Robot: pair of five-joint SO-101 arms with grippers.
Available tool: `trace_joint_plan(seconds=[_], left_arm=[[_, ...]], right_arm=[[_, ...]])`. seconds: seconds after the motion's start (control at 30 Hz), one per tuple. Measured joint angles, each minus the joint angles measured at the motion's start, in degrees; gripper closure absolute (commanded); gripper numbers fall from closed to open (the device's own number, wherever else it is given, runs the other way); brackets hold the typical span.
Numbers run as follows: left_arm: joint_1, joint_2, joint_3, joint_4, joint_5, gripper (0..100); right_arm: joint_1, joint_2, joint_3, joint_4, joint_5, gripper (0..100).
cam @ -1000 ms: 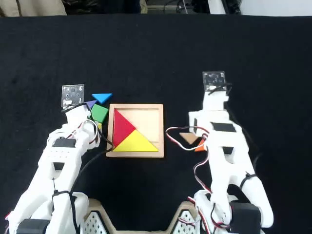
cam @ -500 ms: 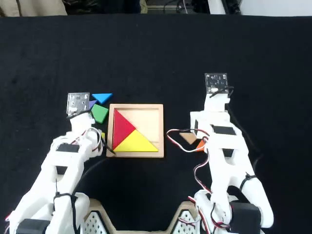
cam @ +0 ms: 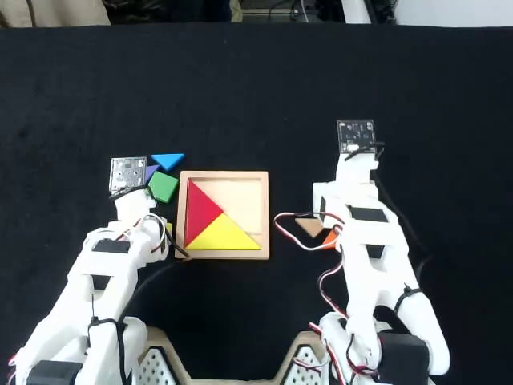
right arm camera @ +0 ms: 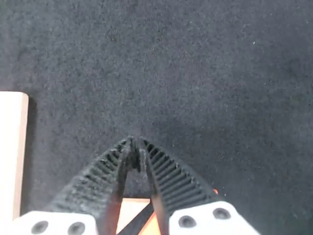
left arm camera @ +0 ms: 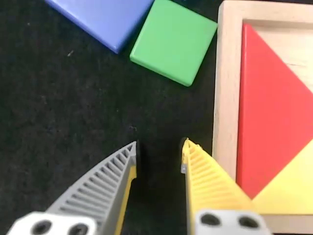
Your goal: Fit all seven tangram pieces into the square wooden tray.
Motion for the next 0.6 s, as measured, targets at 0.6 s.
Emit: trace_joint_plan(seconds=[0.6], left_arm=[[0.0,0.0,0.0,0.0,0.0,84]], right_arm=[[0.1,0.0,0.4,0.0,0.0,98.6]])
